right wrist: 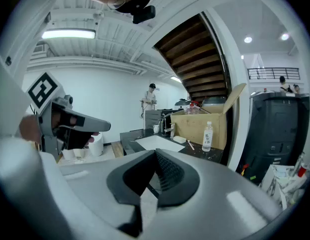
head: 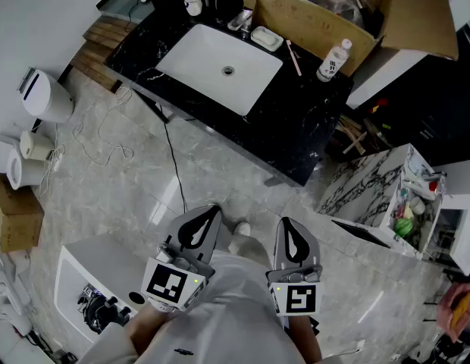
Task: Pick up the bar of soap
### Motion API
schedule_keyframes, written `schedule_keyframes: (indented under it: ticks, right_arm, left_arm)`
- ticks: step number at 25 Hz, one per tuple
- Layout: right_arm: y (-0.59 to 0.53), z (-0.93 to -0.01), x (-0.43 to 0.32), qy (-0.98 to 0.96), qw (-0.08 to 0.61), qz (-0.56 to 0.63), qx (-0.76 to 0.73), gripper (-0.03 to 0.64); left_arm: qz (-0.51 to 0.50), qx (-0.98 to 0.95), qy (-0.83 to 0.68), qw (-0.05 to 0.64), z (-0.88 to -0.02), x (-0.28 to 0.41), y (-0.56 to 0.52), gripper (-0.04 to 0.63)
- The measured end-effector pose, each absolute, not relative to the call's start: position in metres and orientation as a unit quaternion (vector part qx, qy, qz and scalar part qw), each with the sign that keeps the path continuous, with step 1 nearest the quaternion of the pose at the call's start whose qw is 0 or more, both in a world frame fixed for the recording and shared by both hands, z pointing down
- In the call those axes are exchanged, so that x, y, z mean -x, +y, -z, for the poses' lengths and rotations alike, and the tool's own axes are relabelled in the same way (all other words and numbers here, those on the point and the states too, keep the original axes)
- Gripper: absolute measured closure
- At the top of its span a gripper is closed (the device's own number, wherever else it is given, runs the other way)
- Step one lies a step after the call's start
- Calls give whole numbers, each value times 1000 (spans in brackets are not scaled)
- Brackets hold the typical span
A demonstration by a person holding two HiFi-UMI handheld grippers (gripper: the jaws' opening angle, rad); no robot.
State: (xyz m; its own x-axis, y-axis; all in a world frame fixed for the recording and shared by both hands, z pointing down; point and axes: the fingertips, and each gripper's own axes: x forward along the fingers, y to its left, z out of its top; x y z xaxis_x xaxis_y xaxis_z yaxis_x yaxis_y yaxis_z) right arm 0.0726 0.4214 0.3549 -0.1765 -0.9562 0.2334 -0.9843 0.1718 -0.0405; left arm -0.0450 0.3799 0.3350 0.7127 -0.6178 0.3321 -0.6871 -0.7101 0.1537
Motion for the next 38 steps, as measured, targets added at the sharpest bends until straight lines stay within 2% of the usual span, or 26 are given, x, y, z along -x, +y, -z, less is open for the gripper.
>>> schedule_keyframes:
  ticks: [6,12,17,22,28,38]
  right_arm:
    - [444,-349,-79,-759,78,-90,-640,607]
    - [436,-338,-69,-751,52,-99,-651,609]
    - [415,-323,-39,-777,22,-70,-625,609]
    - [389,-325,-2,-798,32,-60,-599,609]
    - [367,-317,37,-810,4,-60,-584,609]
    - [355,-323,59,-804,22,-63,-591,609]
  left_arm:
    - [-126,-916,-351,150,-333,34,407,589]
    - [-110,-923,-344,130,-320,50,395,589]
    - [-95,-921,-356,126,-314,80,376,589]
    - [-71,-911,-380,142,-309,118,356,589]
    - [-63,-905,-393,154,-310,157,340,589]
    - [-62,-906,-391,150,-315,183,328,589]
